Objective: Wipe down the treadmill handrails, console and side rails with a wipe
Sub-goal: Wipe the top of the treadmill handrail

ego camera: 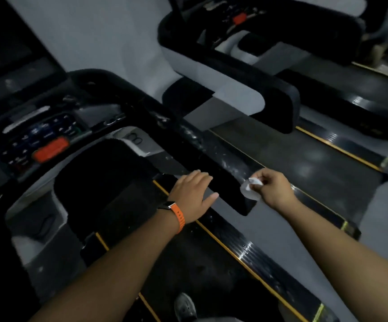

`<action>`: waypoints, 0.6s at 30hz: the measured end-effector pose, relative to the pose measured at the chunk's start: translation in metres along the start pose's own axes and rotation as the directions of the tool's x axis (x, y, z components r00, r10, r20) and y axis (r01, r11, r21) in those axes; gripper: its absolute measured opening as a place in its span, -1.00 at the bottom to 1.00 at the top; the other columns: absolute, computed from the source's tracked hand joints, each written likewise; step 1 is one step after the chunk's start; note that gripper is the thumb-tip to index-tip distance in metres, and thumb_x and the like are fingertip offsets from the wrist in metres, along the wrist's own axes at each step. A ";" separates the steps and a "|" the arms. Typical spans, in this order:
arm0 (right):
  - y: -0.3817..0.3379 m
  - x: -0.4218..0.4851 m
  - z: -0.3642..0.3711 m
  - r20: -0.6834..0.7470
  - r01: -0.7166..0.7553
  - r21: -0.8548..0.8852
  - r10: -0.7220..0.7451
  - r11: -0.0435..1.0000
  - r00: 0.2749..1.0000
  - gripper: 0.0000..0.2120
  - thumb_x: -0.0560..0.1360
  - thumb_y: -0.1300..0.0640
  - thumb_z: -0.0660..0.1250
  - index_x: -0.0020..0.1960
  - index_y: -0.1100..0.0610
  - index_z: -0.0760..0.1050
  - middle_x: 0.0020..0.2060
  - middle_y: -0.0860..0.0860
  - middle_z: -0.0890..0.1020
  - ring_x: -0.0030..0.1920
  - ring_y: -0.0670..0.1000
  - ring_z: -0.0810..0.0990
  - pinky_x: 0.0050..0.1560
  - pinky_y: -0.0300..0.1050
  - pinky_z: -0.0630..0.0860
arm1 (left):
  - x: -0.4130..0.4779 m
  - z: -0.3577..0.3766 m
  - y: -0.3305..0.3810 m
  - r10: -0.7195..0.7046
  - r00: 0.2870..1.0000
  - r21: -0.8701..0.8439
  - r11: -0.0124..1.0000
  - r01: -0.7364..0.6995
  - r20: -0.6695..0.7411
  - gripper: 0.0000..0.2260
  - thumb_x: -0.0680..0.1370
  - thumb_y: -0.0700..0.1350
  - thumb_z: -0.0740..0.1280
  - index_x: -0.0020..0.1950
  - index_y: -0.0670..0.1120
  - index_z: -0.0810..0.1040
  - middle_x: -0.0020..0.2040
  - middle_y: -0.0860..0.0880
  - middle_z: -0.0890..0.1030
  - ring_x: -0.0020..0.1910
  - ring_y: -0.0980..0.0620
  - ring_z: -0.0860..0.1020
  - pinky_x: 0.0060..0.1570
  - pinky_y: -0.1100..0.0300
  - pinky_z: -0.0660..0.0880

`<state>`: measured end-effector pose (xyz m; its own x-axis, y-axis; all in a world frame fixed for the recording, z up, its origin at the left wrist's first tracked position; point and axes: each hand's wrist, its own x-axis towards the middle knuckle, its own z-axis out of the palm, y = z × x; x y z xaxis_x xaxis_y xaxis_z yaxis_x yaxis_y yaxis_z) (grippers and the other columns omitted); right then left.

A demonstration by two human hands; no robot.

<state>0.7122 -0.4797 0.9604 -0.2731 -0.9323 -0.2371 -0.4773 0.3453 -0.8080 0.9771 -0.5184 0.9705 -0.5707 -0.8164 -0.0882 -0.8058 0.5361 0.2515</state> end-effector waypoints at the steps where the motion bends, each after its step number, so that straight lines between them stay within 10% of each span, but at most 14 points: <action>1: 0.001 0.001 -0.003 -0.038 -0.025 0.017 0.025 1.000 0.999 -0.82 0.51 0.29 0.51 -0.15 0.04 0.62 -0.21 0.01 0.69 -0.16 0.05 0.64 -0.17 -0.10 0.51 | 0.014 -0.001 -0.001 0.046 0.999 -0.001 0.999 -0.046 0.016 -0.44 0.68 0.25 0.11 0.59 -0.03 0.30 0.60 0.00 0.31 0.62 -0.03 0.16 0.57 -0.04 0.13; 18: 0.048 0.041 0.026 -0.361 -0.274 0.327 0.388 0.904 0.848 -0.74 0.53 0.30 0.48 -0.21 -0.01 0.57 -0.28 0.00 0.66 -0.22 0.00 0.62 -0.20 -0.13 0.55 | 0.182 0.038 0.014 0.521 0.791 0.134 0.802 -0.583 0.322 -0.49 0.69 0.17 0.15 0.60 0.00 0.28 0.61 0.01 0.29 0.61 -0.01 0.17 0.56 -0.01 0.12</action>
<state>0.6997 -0.5041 0.8973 -0.7186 -0.6175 -0.3198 -0.0833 0.5330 -0.8420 0.8560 -0.6518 0.9217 -0.9217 -0.2973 -0.2493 -0.3347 0.9342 0.1234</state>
